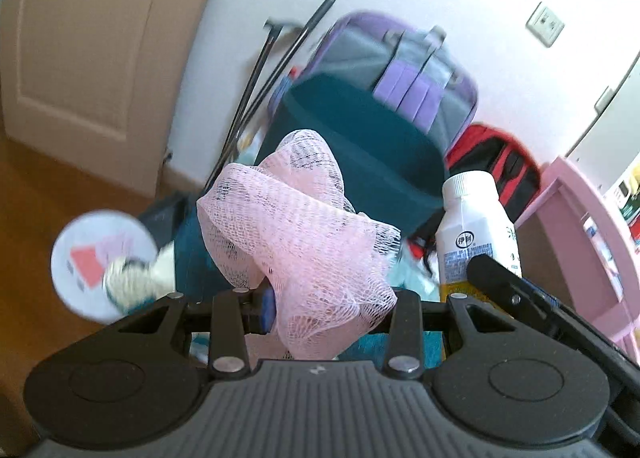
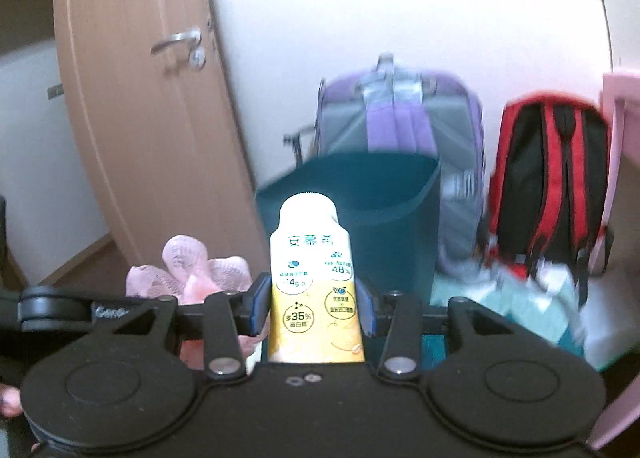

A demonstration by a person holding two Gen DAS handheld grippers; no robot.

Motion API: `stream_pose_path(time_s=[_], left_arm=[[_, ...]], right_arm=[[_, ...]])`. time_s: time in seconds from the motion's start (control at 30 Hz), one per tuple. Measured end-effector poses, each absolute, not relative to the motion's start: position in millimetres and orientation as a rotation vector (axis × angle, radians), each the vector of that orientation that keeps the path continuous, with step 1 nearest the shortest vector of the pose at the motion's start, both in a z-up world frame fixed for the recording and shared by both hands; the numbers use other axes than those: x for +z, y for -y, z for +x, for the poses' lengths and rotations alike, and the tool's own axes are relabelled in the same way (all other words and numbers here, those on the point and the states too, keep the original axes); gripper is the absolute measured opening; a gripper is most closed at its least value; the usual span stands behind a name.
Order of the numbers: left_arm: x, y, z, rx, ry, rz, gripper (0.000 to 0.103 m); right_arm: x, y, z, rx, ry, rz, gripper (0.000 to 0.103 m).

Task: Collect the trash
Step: 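Carry the pink mesh and yogurt bottle up into the teal bin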

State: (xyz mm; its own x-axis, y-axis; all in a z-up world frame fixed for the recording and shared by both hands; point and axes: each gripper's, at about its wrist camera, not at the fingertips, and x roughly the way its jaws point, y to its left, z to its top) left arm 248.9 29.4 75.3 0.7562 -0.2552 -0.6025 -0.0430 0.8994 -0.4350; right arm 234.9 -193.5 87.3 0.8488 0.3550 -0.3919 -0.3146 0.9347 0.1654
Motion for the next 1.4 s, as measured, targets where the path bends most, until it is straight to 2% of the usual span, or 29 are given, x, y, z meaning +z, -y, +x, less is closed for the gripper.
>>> stream_pose_path(time_s=[0.3, 0.47, 0.9, 1.17, 1.4], left_arm=[[160, -12, 309, -0.157, -0.59, -0.349, 0.038], [175, -2, 359, -0.152, -0.586, -0.302, 0.038], [115, 18, 463, -0.165, -0.746, -0.223, 0.038], [81, 23, 487, -0.157, -0.82, -0.155, 0.038], [64, 25, 498, -0.163, -0.862, -0.135, 0.043]], right_arm=[[147, 198, 296, 0.305, -0.356, 0.092, 0.043], [159, 191, 336, 0.287, -0.354, 0.066, 0.043], [108, 187, 427, 0.274, -0.494, 0.019, 0.043], [80, 182, 456, 0.263, -0.581, -0.039, 0.043], [67, 180, 466, 0.255, -0.638, -0.066, 0.044]])
